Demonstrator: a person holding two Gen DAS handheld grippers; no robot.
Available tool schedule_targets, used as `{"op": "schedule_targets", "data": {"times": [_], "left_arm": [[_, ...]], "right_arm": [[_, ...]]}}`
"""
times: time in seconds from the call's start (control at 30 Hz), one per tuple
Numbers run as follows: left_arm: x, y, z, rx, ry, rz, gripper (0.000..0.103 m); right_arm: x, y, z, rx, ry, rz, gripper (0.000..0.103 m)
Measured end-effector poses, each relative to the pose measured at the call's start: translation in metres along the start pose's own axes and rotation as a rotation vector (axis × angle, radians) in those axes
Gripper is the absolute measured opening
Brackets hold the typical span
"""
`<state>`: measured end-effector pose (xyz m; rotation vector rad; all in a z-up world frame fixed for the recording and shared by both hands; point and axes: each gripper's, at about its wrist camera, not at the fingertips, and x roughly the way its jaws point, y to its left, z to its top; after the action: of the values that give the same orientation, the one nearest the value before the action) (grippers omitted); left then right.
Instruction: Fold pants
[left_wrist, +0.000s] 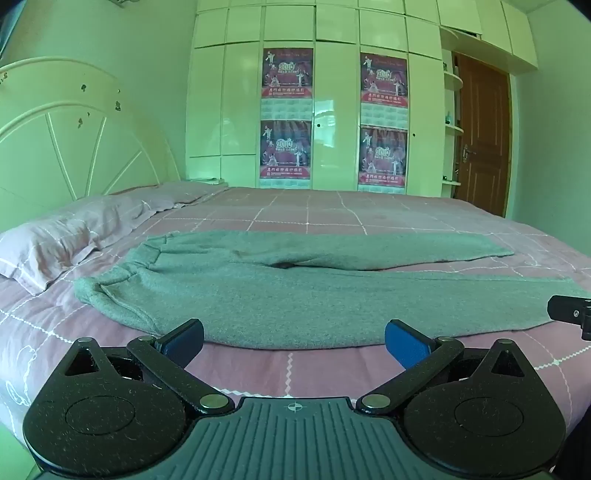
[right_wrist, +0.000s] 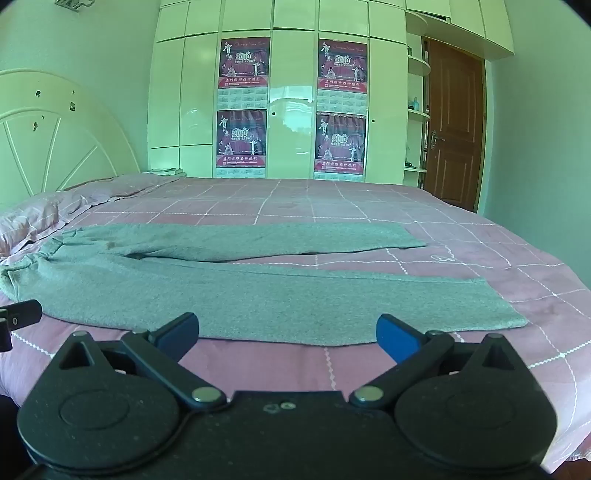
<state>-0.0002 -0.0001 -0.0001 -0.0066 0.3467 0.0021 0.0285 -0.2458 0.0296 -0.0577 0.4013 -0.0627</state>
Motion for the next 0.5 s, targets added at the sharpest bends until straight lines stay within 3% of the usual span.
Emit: {"op": "schedule_targets", "data": {"times": [0.5], "left_arm": [[0.0002, -0.0001, -0.0001, 0.003, 0.008, 0.000, 0.103]], "right_arm": [[-0.0002, -0.0009, -0.0001, 0.001, 0.001, 0.001, 0.097]]}}
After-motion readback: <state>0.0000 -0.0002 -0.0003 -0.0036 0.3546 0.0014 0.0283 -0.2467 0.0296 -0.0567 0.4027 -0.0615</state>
